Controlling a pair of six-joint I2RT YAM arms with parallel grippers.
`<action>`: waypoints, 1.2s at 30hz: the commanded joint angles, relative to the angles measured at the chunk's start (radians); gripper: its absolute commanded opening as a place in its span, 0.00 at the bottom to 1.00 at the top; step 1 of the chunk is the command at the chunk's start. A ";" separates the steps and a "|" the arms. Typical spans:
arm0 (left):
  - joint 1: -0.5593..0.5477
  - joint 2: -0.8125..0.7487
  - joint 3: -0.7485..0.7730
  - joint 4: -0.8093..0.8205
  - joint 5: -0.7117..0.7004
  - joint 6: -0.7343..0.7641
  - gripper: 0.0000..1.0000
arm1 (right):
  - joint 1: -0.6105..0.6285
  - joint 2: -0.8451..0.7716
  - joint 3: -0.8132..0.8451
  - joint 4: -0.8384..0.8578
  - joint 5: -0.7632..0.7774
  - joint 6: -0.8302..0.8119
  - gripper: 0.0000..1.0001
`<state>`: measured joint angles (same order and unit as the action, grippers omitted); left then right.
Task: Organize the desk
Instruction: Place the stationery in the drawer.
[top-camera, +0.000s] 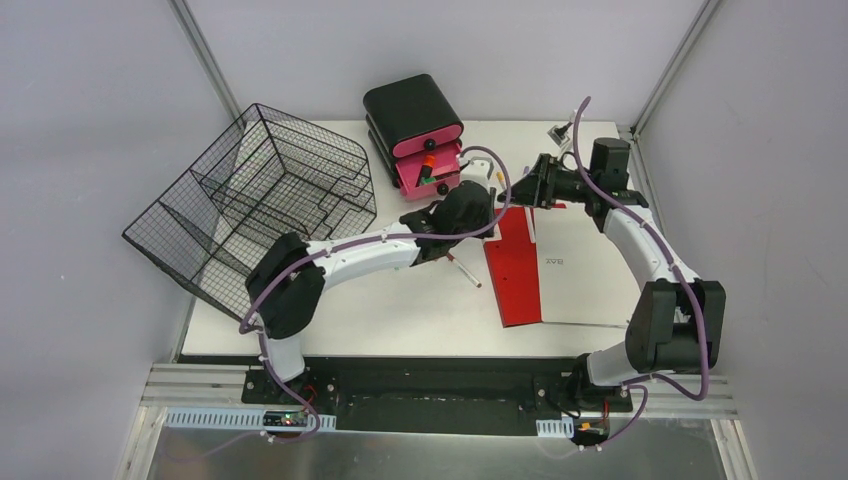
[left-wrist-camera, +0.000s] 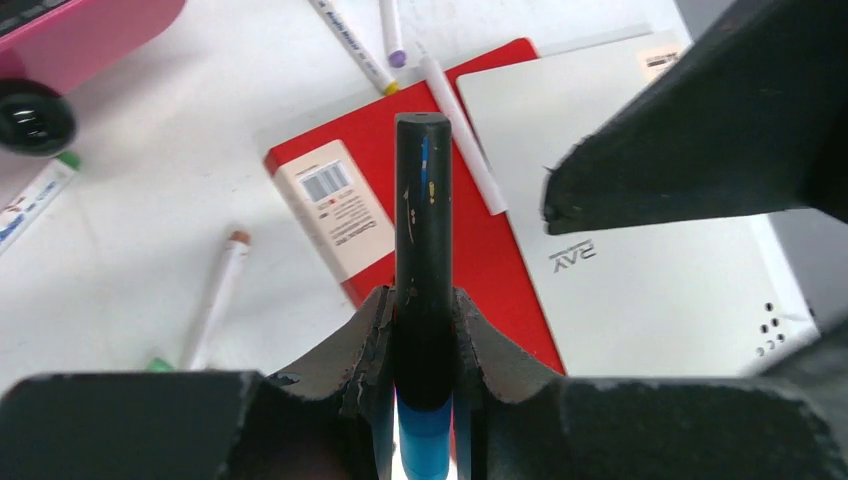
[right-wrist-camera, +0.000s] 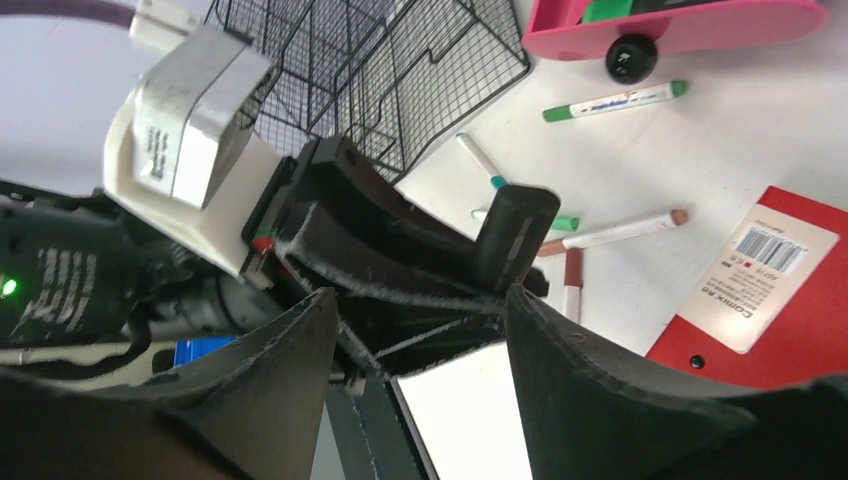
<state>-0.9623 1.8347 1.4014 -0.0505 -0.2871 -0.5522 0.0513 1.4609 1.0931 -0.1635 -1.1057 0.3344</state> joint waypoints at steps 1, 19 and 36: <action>0.032 -0.104 -0.060 0.099 -0.029 0.117 0.00 | 0.016 -0.015 0.042 -0.041 -0.093 -0.082 0.65; 0.160 -0.159 -0.036 -0.095 -0.028 0.775 0.00 | 0.015 -0.004 0.102 -0.221 -0.088 -0.264 0.67; 0.254 0.042 0.142 -0.072 -0.058 0.979 0.00 | 0.013 0.000 0.113 -0.259 -0.077 -0.300 0.67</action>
<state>-0.7177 1.8339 1.4635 -0.1505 -0.3168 0.3458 0.0635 1.4612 1.1522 -0.4229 -1.1702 0.0750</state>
